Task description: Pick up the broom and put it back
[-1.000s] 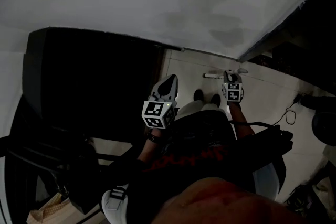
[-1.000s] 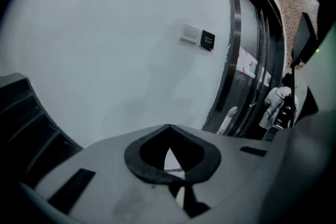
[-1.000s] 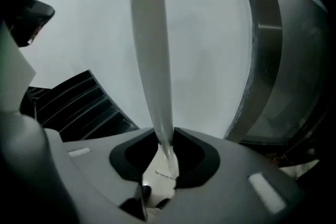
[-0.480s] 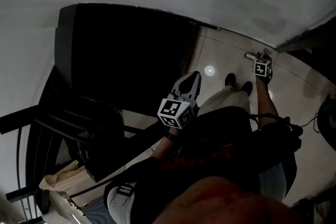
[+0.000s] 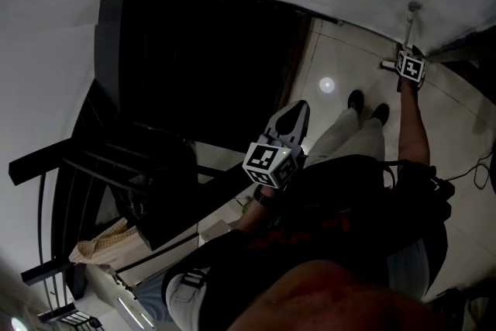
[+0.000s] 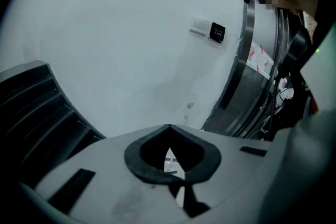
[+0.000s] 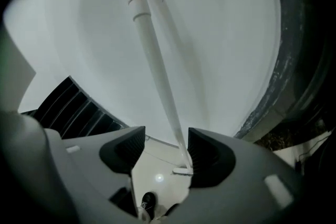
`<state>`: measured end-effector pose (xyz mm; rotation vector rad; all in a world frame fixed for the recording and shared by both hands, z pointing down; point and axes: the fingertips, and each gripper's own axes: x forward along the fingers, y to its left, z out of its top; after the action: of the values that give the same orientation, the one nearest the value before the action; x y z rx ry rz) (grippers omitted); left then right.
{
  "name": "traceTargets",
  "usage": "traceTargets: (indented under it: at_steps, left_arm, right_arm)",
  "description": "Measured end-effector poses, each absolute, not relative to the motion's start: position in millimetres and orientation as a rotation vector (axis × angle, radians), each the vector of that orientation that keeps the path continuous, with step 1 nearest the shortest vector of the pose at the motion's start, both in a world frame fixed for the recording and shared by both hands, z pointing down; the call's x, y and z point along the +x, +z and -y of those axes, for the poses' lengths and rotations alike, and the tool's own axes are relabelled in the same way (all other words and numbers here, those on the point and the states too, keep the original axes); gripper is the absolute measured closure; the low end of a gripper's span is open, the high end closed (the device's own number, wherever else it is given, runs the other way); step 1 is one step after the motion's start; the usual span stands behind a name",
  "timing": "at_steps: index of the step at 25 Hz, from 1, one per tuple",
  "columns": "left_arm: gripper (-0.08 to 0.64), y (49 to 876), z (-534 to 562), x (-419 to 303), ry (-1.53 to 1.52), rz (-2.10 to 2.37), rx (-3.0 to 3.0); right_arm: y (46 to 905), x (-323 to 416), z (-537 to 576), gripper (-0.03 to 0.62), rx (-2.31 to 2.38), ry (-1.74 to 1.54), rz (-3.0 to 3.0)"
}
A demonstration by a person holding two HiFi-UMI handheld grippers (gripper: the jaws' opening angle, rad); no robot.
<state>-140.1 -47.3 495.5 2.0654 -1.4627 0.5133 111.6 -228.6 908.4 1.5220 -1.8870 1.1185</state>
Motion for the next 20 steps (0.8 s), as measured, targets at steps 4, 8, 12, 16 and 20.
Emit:
traceTargets:
  at_steps: [4, 8, 12, 16, 20]
  left_arm:
    - [0.555, 499.9, 28.0, -145.4, 0.526, 1.440, 2.073]
    - [0.555, 500.5, 14.5, -139.5, 0.523, 1.379, 2.136]
    - [0.555, 493.0, -0.5, -130.5, 0.509, 1.298, 2.216]
    - [0.555, 483.8, -38.1, -133.2, 0.469, 1.228, 2.326]
    - [0.555, 465.6, -93.1, -162.4, 0.408, 1.170, 2.448]
  right_arm:
    - [894.7, 109.2, 196.9, 0.342, 1.567, 1.090, 1.902]
    - [859.7, 102.3, 138.9, 0.408, 1.639, 1.121, 1.951]
    - [784.5, 55.8, 70.5, 0.554, 1.506, 1.133, 2.205]
    - [696.0, 21.5, -3.2, 0.591, 1.509, 1.030, 2.389]
    - [608.4, -7.8, -77.4, 0.592, 1.658, 0.875, 2.452]
